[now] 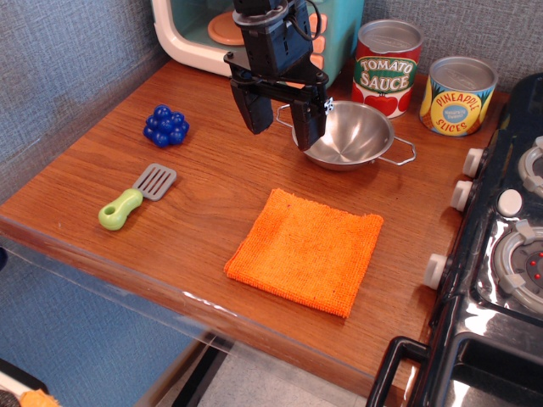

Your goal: Pick up bowl and place it on top of orange towel.

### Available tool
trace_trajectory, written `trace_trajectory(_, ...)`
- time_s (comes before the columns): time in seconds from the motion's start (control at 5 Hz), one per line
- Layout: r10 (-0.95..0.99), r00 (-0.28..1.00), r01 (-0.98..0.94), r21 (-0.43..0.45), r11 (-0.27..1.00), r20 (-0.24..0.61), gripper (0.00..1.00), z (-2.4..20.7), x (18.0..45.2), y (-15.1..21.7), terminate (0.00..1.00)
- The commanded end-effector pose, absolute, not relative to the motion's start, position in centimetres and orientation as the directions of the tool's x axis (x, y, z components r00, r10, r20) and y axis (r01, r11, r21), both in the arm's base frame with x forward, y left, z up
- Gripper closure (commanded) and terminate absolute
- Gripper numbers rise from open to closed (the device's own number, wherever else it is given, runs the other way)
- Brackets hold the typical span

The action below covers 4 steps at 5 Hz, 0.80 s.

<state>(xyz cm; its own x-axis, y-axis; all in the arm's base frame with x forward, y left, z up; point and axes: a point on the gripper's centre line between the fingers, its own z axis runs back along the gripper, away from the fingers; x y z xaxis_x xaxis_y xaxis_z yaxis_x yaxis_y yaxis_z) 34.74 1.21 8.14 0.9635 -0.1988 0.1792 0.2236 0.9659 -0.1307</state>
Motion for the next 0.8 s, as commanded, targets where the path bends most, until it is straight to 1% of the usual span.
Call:
trace_trajectory(0.0,-0.199,0.964,0.224,-0.131,0.966,0.179,0.00,8.1,34.7,1.2,0.00)
trace_trajectory(0.2,-0.324,0.921,0.367,-0.197,0.909,0.217,0.00,7.6,35.8,1.0,0.00)
trace_trajectory(0.4,-0.341,0.912,0.382,-0.168,0.909,0.229,0.00,7.0,37.3,1.2,0.00)
trace_trajectory(0.6,-0.475,0.855,0.493,-0.044,0.869,0.208,0.00,6.9,39.3,0.6,0.00)
